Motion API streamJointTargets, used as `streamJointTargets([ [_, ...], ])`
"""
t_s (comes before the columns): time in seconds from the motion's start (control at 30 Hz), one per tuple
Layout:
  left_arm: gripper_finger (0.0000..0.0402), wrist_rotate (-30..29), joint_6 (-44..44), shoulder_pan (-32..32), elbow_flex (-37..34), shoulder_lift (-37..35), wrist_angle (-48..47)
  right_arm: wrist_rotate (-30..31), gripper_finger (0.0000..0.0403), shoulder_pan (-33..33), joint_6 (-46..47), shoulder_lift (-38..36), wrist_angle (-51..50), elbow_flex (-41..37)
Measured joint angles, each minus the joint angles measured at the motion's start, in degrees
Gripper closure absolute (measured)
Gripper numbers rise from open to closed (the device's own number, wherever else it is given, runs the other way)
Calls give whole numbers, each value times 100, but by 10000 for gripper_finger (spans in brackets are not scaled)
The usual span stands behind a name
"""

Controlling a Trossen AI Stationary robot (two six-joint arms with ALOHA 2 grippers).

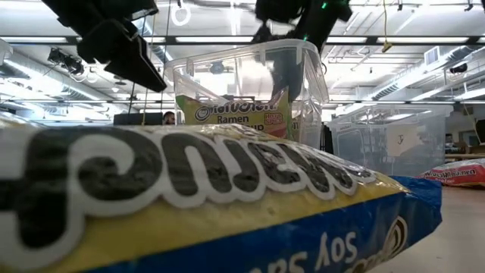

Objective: Sort Maruchan noodles
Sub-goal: Put the green noodle pack into the middle transparent container, then adjust the middle transparent container

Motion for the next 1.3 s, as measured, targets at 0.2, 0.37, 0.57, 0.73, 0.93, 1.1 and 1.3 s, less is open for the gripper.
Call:
streamJointTargets([
  [0.2,205,96,289,438,0,0,40,231,314,360,-47,-852,-535,1],
  [0.37,205,338,450,827,0,0,180,334,314,688,383,-1408,-1510,7],
  [0.57,205,897,466,1059,0,0,488,332,314,1098,1113,-1622,-2072,-514],
  [0.73,205,1569,348,1012,-2,48,590,336,314,1257,1425,-1597,-1714,-1376],
  [0.93,205,2050,13,969,3,189,656,715,314,1113,992,-1437,-251,-1963],
  [1.1,205,2773,-131,899,-2,373,935,1057,314,852,265,-1369,502,-1998],
  [1.3,205,3294,-125,635,-2,373,1140,966,314,816,41,-1655,579,-1982],
])
